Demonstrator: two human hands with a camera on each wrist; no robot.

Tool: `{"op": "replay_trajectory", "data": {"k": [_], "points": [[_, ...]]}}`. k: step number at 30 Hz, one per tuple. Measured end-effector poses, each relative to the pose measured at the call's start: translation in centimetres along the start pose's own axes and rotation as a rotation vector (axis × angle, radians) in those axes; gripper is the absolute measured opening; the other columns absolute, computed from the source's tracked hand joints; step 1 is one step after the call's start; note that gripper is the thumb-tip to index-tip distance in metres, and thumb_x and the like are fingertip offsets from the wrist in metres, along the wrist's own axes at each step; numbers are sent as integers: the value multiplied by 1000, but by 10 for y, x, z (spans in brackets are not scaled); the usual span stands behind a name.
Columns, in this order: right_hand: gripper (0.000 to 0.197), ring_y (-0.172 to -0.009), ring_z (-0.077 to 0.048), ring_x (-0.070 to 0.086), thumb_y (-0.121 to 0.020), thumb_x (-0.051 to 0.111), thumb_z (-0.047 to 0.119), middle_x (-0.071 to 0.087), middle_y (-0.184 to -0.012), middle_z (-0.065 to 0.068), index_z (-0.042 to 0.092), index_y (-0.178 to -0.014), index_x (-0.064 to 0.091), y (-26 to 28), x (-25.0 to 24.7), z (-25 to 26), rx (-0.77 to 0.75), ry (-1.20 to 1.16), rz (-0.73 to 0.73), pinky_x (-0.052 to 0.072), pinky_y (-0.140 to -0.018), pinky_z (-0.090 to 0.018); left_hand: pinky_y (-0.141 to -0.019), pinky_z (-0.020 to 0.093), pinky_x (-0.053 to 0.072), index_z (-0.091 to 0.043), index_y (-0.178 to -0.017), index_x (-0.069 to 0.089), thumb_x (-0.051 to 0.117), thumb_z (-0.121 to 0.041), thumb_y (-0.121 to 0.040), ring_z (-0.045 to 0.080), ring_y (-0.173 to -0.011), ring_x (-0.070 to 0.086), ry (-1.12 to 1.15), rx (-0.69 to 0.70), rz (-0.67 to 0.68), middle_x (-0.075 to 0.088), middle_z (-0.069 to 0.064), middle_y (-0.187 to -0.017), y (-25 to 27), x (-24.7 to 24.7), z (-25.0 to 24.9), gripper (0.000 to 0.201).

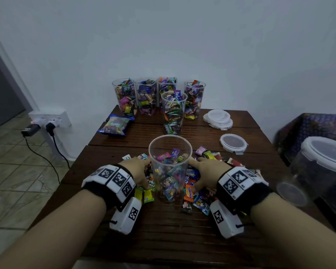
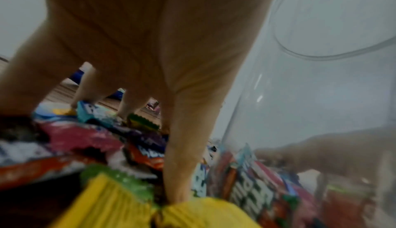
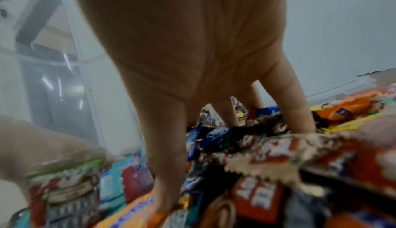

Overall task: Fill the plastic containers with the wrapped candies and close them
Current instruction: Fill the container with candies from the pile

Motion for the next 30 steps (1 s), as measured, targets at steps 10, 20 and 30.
{"op": "replay_trajectory", "data": {"k": [10, 20, 30], "points": [[46, -118, -25, 52, -95, 51, 21, 54, -131, -7, 29, -140, 45, -3, -10, 7, -33, 114, -92, 46, -92, -33, -92, 31, 43, -24, -120, 62, 58, -17, -90, 23, -106, 57, -97, 50, -208, 62, 6, -116, 7, -16, -7, 31], [34, -111, -24, 56, -92, 49, 13, 60, -123, -7, 21, -123, 62, 1, -18, -3, -21, 7, -164, 45, -89, -30, -76, 31, 48, -14, -105, 71, 56, -22, -92, 25, -94, 61, 95, 4, -371, 68, 8, -100, 12, -34, 13, 21], [24, -105, -26, 57, -87, 52, 7, 64, -112, -9, 13, -105, 67, 14, -35, -18, 27, -164, -310, 45, -84, -30, -74, 28, 42, -9, -104, 70, 60, -21, -91, 26, -95, 60, 442, 27, -601, 65, 8, -91, 41, -63, 29, 21]]}}
Point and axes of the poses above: each hand's wrist, its own y-axis away from the middle knuckle, its own x-axis out of the palm, z = x × y, the point moved 10 cm from there along -y, towards the middle knuckle
